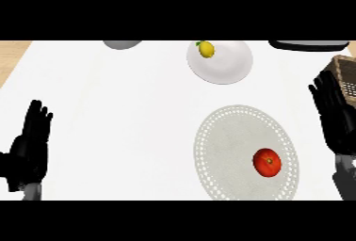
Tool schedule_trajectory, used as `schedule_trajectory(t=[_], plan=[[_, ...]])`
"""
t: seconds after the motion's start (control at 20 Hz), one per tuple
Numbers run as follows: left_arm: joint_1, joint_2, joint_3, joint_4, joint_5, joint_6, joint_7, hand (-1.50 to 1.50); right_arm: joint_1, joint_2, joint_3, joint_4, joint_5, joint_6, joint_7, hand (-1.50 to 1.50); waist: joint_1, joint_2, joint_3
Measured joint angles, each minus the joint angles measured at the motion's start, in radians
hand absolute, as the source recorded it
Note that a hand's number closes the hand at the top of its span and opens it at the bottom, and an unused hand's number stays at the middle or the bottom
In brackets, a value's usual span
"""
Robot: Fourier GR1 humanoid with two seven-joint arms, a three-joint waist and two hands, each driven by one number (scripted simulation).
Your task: Pick the tomato from the placemat and place it in the basket
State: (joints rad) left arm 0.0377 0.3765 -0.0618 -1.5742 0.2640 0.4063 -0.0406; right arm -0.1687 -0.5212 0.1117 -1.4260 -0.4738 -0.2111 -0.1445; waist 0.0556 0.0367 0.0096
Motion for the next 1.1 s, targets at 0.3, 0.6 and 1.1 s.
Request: schedule_trajectory(t=[0.3,0.6,1.1], plan=[[-0.101,0.070,-0.084,-0.027,-0.047,-0.126,-0.001,0.00,-0.099,-0.044,0.100,0.018,-0.010,0.286,-0.025,1.50,-0.030,-0.019,-0.005],[-0.156,0.084,-0.172,-0.033,-0.055,-0.242,0.000,0.00,-0.081,0.010,0.316,-0.130,0.129,0.488,-0.239,-1.50,-0.054,-0.032,-0.007],[-0.186,0.109,-0.154,0.001,-0.040,-0.324,-0.003,0.00,0.016,-0.076,0.333,-0.371,0.538,0.203,-0.133,-1.50,-0.085,-0.046,-0.012]])
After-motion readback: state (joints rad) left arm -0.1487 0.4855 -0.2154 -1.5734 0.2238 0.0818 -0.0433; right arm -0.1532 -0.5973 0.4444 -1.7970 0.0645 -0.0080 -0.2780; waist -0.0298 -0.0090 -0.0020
